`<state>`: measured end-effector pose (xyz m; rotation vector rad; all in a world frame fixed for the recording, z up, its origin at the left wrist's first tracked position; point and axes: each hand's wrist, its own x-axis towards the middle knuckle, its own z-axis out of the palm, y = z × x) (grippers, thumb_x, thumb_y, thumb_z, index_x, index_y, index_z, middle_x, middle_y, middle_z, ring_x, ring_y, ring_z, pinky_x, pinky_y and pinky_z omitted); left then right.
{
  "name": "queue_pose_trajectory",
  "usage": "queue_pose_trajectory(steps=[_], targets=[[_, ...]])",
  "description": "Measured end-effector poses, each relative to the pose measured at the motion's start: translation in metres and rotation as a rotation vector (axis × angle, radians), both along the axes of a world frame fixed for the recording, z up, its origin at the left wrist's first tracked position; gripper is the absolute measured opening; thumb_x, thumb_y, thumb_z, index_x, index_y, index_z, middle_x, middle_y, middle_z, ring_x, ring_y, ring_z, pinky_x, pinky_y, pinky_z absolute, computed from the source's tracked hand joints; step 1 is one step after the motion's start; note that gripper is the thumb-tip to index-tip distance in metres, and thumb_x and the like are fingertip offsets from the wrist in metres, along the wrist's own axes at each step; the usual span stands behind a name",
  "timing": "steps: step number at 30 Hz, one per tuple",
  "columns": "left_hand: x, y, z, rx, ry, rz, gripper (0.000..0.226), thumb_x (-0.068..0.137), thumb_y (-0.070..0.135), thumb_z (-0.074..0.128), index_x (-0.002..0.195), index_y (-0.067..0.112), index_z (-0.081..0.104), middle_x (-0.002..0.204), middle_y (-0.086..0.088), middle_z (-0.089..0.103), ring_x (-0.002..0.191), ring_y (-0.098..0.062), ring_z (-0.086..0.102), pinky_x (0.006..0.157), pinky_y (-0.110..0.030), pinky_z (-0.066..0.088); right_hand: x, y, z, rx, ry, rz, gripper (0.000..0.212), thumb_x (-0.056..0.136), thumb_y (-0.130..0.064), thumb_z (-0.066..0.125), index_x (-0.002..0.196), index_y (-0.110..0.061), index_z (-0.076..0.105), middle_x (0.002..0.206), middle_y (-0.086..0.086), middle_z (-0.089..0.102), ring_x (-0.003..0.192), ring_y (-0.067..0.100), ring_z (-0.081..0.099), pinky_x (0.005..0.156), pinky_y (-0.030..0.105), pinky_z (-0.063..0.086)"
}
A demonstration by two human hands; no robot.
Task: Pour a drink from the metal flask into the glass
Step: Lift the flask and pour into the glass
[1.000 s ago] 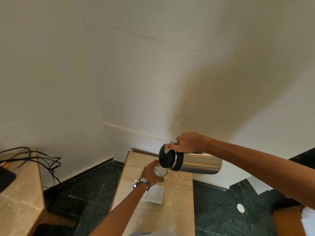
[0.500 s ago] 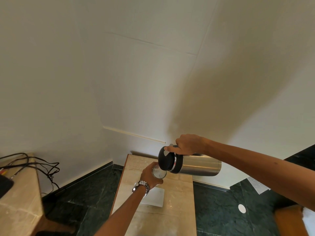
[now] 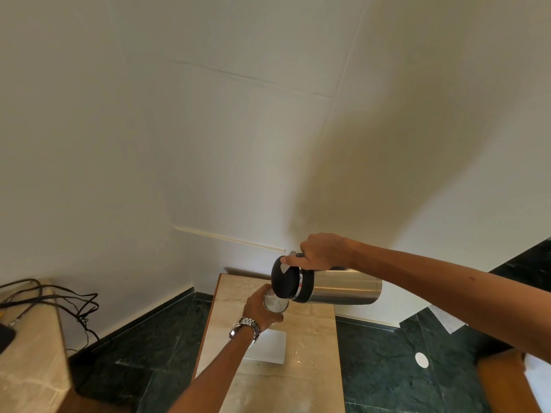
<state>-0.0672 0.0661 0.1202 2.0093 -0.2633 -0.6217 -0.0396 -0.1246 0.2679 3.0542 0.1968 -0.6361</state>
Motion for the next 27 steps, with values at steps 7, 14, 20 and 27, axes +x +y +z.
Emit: queue_pose_trajectory(steps=[7, 14, 20, 27], targets=[[-0.0001, 0.0015, 0.0018, 0.001, -0.001, 0.002, 0.071, 0.06, 0.01, 0.087, 0.123, 0.019, 0.055, 0.118, -0.004, 0.066, 0.11, -0.024, 0.06, 0.094, -0.038, 0.054, -0.0007, 0.0036, 0.0046, -0.008, 0.004, -0.013, 0.072, 0.091, -0.074, 0.031, 0.058, -0.015, 0.056, 0.048, -0.004, 0.051, 0.044, 0.008, 0.046, 0.054, 0.018, 0.034], [-0.0011, 0.003, 0.0027, 0.002, -0.005, -0.002, 0.071, 0.06, 0.01, 0.088, 0.123, 0.018, 0.056, 0.117, -0.004, 0.067, 0.11, -0.024, 0.061, 0.094, -0.039, 0.055, -0.0015, 0.0059, 0.0071, 0.0, 0.013, -0.002, 0.072, 0.092, -0.073, 0.033, 0.059, -0.013, 0.057, 0.048, -0.004, 0.049, 0.043, 0.008, 0.043, 0.054, 0.018, 0.037], [-0.0036, 0.0034, 0.0034, 0.016, -0.013, -0.006, 0.071, 0.061, 0.012, 0.088, 0.124, 0.018, 0.055, 0.118, -0.004, 0.067, 0.11, -0.024, 0.061, 0.094, -0.036, 0.054, -0.0017, 0.0056, 0.0093, -0.008, 0.009, 0.005, 0.072, 0.092, -0.072, 0.032, 0.059, -0.014, 0.058, 0.049, -0.004, 0.052, 0.044, 0.008, 0.047, 0.055, 0.018, 0.037], [-0.0048, 0.0033, 0.0046, 0.017, -0.011, -0.002, 0.072, 0.06, 0.012, 0.088, 0.124, 0.018, 0.055, 0.119, -0.004, 0.066, 0.111, -0.025, 0.06, 0.095, -0.039, 0.054, -0.0029, 0.0026, 0.0091, -0.033, 0.002, 0.014, 0.075, 0.091, -0.075, 0.029, 0.058, -0.015, 0.058, 0.048, -0.004, 0.053, 0.044, 0.008, 0.048, 0.054, 0.019, 0.036]])
